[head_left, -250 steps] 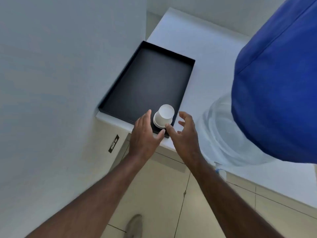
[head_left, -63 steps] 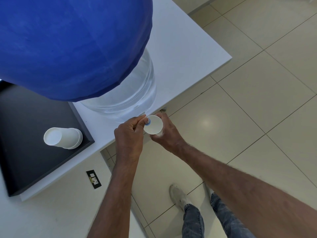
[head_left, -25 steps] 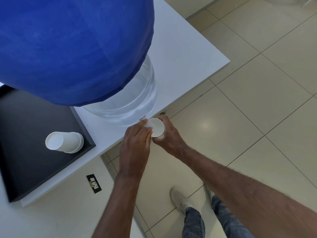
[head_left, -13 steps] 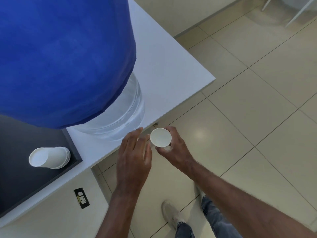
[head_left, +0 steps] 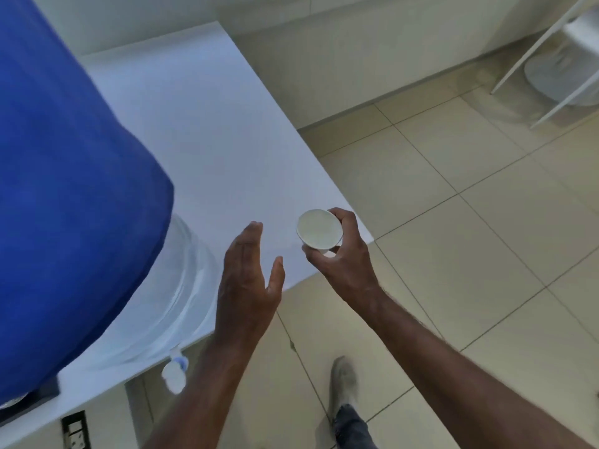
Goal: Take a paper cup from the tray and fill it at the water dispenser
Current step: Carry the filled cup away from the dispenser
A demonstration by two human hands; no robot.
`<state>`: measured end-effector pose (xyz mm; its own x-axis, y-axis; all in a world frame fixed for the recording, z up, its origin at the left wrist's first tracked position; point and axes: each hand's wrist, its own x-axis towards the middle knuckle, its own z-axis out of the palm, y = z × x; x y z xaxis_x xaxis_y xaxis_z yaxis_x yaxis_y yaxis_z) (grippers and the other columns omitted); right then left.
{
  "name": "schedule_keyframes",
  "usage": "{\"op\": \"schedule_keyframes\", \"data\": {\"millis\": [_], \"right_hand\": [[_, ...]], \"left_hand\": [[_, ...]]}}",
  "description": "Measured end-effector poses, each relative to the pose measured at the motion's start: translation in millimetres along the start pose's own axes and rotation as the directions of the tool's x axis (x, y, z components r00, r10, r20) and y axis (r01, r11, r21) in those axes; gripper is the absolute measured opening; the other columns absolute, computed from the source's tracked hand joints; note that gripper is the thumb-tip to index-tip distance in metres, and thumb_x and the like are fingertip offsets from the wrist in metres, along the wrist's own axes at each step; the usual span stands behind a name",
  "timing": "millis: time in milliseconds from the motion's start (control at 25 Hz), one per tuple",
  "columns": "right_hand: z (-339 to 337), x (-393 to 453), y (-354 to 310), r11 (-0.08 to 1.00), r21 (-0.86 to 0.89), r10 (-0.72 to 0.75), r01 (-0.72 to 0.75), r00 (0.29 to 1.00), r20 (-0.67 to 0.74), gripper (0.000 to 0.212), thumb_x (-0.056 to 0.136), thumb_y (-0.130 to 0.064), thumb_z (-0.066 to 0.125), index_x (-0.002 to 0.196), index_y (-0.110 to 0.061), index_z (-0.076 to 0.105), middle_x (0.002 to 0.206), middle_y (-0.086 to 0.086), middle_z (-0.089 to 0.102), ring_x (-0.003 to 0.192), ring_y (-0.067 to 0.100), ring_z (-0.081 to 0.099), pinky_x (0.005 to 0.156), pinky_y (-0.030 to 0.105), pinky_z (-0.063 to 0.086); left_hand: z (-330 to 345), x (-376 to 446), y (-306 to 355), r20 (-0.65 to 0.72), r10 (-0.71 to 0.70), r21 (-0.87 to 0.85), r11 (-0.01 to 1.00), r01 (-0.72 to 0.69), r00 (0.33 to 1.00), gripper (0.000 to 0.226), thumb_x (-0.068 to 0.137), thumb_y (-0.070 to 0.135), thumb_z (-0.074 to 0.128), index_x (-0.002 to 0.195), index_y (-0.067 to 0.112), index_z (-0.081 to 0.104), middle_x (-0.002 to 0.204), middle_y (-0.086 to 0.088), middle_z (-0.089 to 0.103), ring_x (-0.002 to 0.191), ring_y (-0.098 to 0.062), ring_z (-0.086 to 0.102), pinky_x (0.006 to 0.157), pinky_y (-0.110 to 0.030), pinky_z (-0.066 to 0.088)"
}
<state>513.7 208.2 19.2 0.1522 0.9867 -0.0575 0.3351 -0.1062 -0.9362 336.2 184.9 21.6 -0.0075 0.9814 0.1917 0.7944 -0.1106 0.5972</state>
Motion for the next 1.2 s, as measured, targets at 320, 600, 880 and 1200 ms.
{"op": "schedule_keyframes", "data": {"millis": [320,600,880,1200], "right_hand": [[3.9,133.7,11.5,0.999,-0.049,0.005,-0.002,0.998,0.065,0.063,0.079,-0.030,0.084,0.128,-0.034,0.045,0.116,-0.014,0.061,0.099,0.010,0.061,0.074,0.018,0.048],[16.8,185.2,24.4,0.997,-0.053,0.054,-0.048,0.992,0.114,0.061,0.079,-0.031,0.083,0.125,-0.037,0.045,0.114,-0.012,0.065,0.099,0.011,0.063,0.072,0.022,0.050],[26.1,208.0,30.1,0.996,-0.076,0.050,-0.041,0.991,0.128,0.065,0.080,-0.030,0.085,0.131,-0.034,0.045,0.118,-0.013,0.065,0.102,0.013,0.063,0.073,0.013,0.046],[29.4,217.3,31.2,0.995,-0.096,0.044,-0.032,0.991,0.128,0.066,0.079,-0.030,0.086,0.131,-0.034,0.045,0.119,-0.012,0.065,0.103,0.016,0.063,0.072,0.012,0.045]], "left_hand": [[59.5,103.9,-17.4,0.045,-0.150,0.231,0.963,0.136,0.988,0.067,0.099,0.041,0.057,0.156,0.016,0.034,0.165,-0.008,0.035,0.152,-0.029,0.032,0.125,-0.049,0.026],[84.0,144.8,-39.1,0.066,-0.232,0.311,0.929,0.201,0.971,0.070,0.099,0.045,0.055,0.157,0.015,0.032,0.167,-0.009,0.030,0.154,-0.029,0.027,0.126,-0.047,0.018],[93.0,159.6,-51.2,0.125,-0.269,0.359,0.910,0.210,0.955,0.072,0.100,0.045,0.050,0.160,0.013,0.027,0.169,-0.010,0.024,0.156,-0.028,0.021,0.128,-0.046,0.016],[95.7,159.6,-57.3,0.142,-0.261,0.395,0.899,0.188,0.955,0.069,0.100,0.046,0.049,0.157,0.010,0.033,0.168,-0.010,0.028,0.156,-0.029,0.023,0.128,-0.047,0.018]]}}
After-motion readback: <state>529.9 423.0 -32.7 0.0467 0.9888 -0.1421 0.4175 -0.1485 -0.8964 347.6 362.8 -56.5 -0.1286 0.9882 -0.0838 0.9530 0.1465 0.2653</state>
